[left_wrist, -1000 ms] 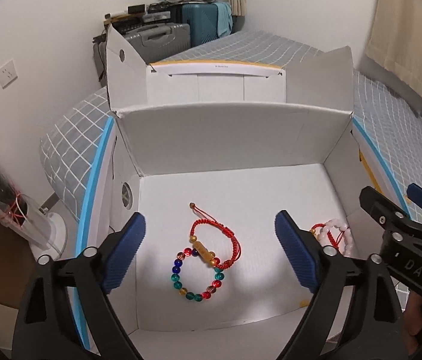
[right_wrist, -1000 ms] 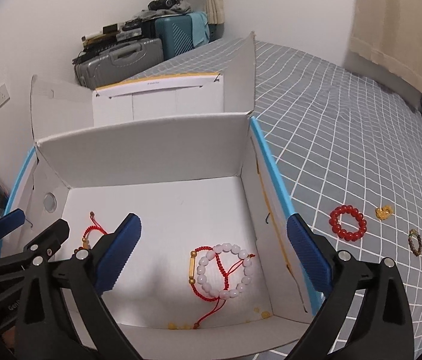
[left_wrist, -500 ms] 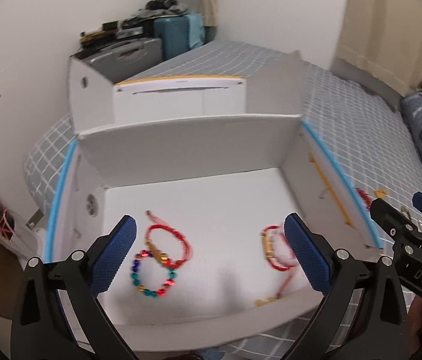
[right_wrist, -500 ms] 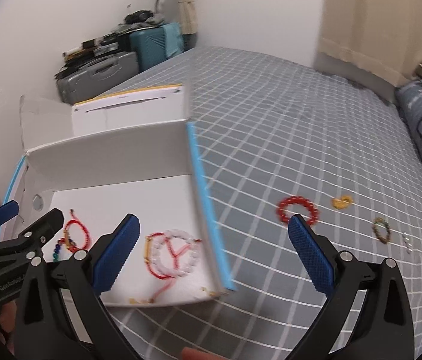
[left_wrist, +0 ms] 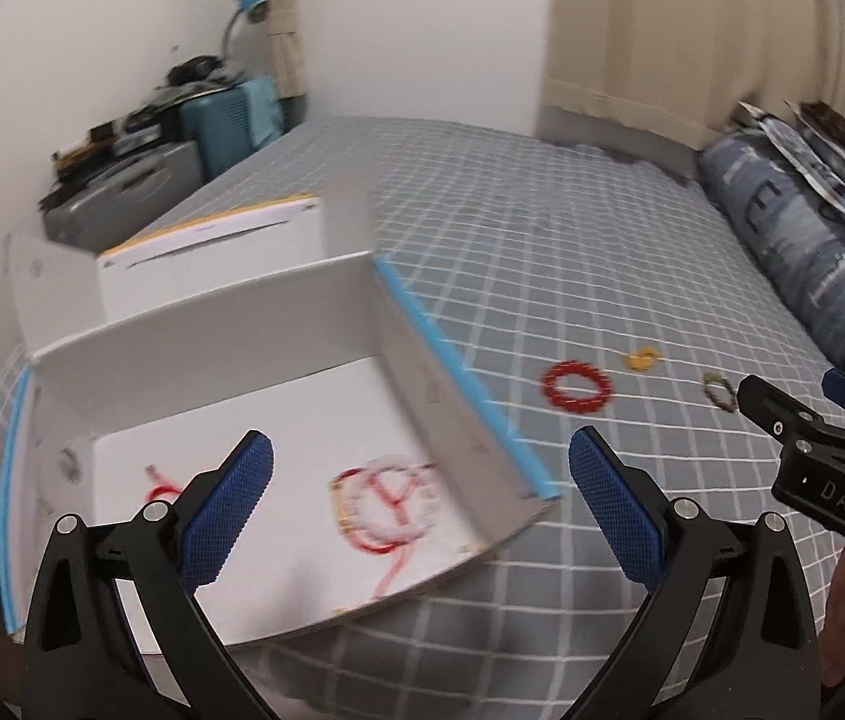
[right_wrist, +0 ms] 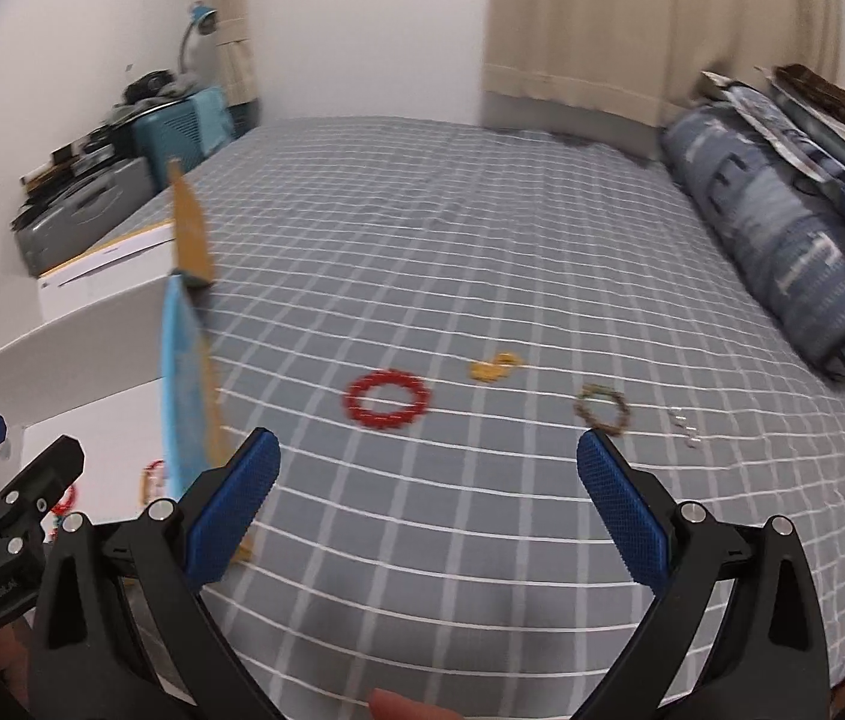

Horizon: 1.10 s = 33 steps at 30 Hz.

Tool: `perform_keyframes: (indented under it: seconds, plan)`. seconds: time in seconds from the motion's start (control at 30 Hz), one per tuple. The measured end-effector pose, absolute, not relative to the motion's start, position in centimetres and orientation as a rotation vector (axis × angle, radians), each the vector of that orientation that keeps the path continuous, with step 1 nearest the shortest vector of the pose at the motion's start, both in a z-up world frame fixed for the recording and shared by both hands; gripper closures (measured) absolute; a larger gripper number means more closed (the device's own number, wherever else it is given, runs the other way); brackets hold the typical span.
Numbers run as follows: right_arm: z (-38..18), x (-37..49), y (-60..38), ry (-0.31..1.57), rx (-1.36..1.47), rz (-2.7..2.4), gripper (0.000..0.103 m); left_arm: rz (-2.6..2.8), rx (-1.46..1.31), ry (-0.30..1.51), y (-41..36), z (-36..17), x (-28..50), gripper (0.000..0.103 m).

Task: Organize jewelry
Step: 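Move both open tools back over the bracelets on the bed, then grasp the red bead bracelet with the left tool while the right tool grasps the wooden bead bracelet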

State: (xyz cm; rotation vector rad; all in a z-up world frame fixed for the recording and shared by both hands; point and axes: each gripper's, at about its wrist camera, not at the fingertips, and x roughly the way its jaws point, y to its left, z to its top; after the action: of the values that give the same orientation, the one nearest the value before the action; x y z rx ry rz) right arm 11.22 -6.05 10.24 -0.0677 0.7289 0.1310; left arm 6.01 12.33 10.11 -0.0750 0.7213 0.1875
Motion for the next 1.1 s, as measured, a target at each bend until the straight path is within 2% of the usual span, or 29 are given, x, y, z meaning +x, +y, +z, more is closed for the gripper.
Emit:
perform_keyframes:
  seconds: [0.17, 0.47, 1.0, 1.1]
  plan:
    - [10.2, 12.4, -10.6, 0.734, -0.03, 0.058, 0.008, 0.118, -0.037, 0.724, 7.6, 9.9, 9.5, 0.006]
    - [6.9, 18.8, -16.6, 0.796, 0.025, -0.031, 0.008, 0.046, -0.029, 0.81, 1.7, 5.9, 18.7, 0.006]
    - [-3.7, 29.5, -18.1, 0.98, 0.052, -0.011, 0.008, 0.073, -0.03, 0.967, 1.8, -4.1, 27.4, 0.006]
    - [-4.9, 30.4, -18.5, 1.002, 0.076, -0.003, 0.012, 0.066, -0.054, 0.977, 2.3, -5.2, 28.0, 0.006]
